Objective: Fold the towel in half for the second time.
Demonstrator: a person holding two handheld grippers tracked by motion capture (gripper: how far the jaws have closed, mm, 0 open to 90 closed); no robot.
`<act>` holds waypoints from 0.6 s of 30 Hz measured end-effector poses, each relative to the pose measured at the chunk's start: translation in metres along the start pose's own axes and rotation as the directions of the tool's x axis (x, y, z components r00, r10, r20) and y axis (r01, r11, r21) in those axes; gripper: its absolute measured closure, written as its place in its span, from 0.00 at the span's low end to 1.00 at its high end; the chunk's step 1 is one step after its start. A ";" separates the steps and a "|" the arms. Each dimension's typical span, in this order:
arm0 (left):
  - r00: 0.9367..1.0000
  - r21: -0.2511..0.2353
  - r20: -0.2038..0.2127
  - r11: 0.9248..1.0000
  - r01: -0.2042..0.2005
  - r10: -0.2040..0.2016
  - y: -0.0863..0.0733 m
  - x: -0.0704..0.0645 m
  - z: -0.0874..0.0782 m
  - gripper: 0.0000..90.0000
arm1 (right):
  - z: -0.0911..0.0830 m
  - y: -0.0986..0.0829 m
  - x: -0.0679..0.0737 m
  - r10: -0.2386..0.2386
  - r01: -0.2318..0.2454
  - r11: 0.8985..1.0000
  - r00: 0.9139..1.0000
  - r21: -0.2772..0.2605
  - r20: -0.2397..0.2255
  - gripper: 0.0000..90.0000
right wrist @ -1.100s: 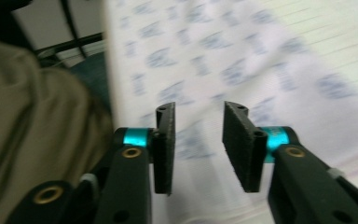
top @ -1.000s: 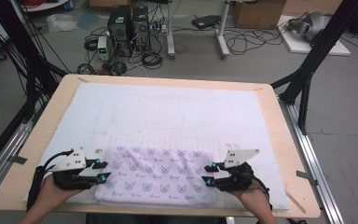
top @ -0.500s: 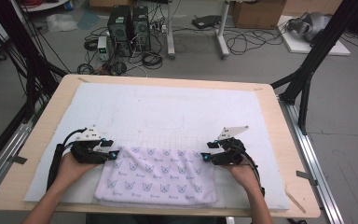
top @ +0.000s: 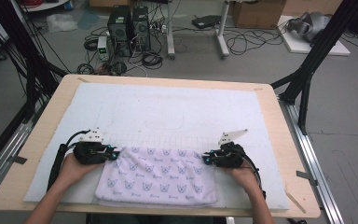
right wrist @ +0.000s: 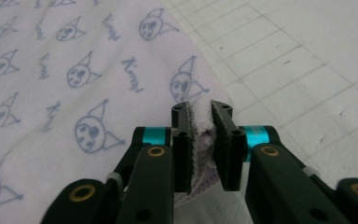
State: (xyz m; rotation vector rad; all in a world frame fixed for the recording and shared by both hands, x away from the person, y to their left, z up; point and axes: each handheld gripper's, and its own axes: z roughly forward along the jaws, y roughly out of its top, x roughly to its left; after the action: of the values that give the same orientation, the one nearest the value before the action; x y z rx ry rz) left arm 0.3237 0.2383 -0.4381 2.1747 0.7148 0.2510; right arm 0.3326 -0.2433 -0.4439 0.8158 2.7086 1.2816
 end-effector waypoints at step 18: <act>0.961 -0.136 -0.271 0.991 0.010 -0.047 0.105 0.067 0.014 0.78 | -0.043 0.094 -0.074 -0.011 0.035 0.996 0.963 -0.084 0.270 0.71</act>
State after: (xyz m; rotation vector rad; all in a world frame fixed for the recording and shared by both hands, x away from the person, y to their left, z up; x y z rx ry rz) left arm 0.4272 0.2144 -0.3719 2.0211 0.8565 0.5775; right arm 0.4276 -0.2603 -0.3607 0.8750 2.4257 1.1783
